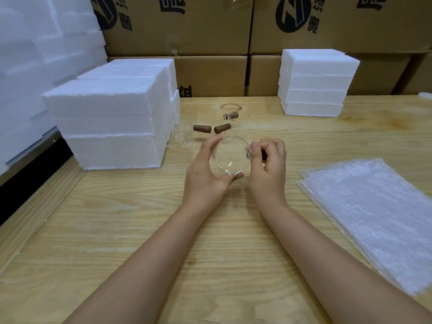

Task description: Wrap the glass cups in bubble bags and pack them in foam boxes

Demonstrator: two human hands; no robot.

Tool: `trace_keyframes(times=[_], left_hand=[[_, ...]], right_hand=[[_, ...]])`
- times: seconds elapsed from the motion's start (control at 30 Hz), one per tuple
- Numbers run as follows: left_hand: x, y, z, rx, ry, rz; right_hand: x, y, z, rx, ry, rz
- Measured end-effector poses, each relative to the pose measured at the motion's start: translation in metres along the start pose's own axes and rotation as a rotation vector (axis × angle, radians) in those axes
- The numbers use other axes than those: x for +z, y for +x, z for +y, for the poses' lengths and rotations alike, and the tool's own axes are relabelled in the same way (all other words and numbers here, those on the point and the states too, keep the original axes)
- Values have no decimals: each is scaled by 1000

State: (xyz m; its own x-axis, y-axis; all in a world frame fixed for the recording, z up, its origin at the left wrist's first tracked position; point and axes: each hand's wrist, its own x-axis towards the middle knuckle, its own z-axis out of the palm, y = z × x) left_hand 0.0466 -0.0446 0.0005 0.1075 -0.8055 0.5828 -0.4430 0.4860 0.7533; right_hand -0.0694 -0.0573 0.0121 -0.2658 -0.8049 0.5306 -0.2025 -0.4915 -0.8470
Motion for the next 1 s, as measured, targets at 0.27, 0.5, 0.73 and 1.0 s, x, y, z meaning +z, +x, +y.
trace_keyframes(times=[0.27, 0.5, 0.73, 1.0], left_hand=[[4, 4, -7, -220, 17, -107], [5, 9, -16, -338, 36, -121], [7, 8, -18, -331, 160, -172], [8, 9, -18, -326, 237, -180]], right_hand=[[-3, 10, 13, 116, -32, -34], [-1, 11, 22, 230, -117, -79], [-2, 11, 21, 245, -249, -139], [-2, 9, 19, 225, -497, -170]])
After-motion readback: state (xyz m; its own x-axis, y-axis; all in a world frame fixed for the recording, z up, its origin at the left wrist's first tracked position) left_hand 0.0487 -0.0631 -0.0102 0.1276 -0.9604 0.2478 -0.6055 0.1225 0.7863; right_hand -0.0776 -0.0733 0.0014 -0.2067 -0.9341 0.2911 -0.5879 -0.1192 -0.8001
